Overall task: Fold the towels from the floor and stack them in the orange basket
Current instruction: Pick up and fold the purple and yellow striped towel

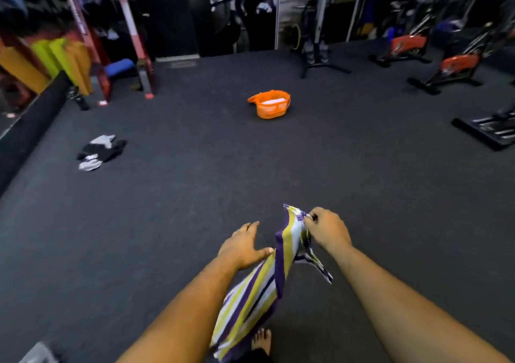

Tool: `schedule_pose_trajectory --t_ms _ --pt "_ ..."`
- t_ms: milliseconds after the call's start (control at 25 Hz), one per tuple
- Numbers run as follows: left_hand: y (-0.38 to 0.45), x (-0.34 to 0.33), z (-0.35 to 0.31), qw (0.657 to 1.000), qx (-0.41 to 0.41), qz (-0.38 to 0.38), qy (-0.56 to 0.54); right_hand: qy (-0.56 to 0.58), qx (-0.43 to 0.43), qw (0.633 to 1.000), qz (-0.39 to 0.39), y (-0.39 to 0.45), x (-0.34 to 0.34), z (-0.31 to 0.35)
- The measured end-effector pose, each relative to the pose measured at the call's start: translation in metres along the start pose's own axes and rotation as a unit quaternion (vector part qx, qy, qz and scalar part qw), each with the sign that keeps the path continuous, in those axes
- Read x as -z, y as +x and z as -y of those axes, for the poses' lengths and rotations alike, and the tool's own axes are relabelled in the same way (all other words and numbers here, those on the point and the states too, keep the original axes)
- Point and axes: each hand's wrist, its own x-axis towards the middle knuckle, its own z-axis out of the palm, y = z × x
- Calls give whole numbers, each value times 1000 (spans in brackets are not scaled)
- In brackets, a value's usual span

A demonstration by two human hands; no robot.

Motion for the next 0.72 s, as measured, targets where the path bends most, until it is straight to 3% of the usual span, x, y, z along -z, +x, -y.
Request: schedule_pose_trajectory --t_ms 400,720 --pt "272 109 -88 997 -59 15 50 27 -74 996 -45 251 91 -33" --pt "467 176 -172 998 -29 -3 55 58 -41 997 -31 483 159 -59"
